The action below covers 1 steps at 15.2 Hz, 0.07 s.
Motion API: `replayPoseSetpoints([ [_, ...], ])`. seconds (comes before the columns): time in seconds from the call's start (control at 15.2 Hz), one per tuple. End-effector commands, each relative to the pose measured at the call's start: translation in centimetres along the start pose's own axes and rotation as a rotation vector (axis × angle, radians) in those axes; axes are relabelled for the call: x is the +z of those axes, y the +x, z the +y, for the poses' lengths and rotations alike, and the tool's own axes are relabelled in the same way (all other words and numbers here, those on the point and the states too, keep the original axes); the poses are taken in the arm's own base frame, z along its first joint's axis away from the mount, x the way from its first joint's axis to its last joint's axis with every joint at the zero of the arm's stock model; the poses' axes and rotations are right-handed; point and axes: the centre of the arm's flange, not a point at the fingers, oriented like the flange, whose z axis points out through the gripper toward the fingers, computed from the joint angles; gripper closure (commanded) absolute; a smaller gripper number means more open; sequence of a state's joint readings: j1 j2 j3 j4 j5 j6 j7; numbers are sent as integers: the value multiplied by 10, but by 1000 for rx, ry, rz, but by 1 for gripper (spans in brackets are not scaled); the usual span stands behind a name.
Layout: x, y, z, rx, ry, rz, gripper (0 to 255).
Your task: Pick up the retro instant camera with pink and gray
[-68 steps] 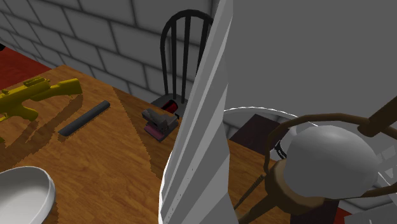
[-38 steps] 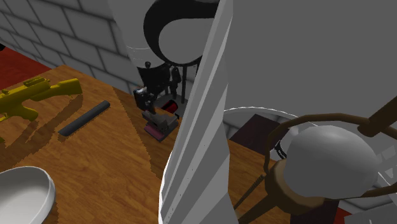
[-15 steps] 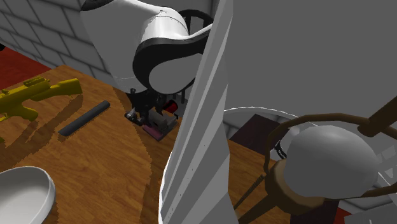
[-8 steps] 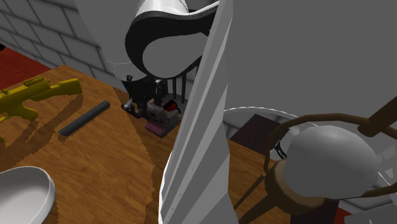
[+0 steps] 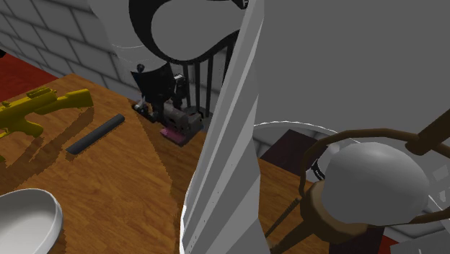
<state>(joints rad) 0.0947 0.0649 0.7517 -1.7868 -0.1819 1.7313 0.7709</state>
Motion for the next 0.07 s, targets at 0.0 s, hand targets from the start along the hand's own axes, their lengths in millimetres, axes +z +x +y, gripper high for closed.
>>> replayPoseSetpoints([
  [0.0, -3, 0, 1, 0, 0, 0, 255],
])
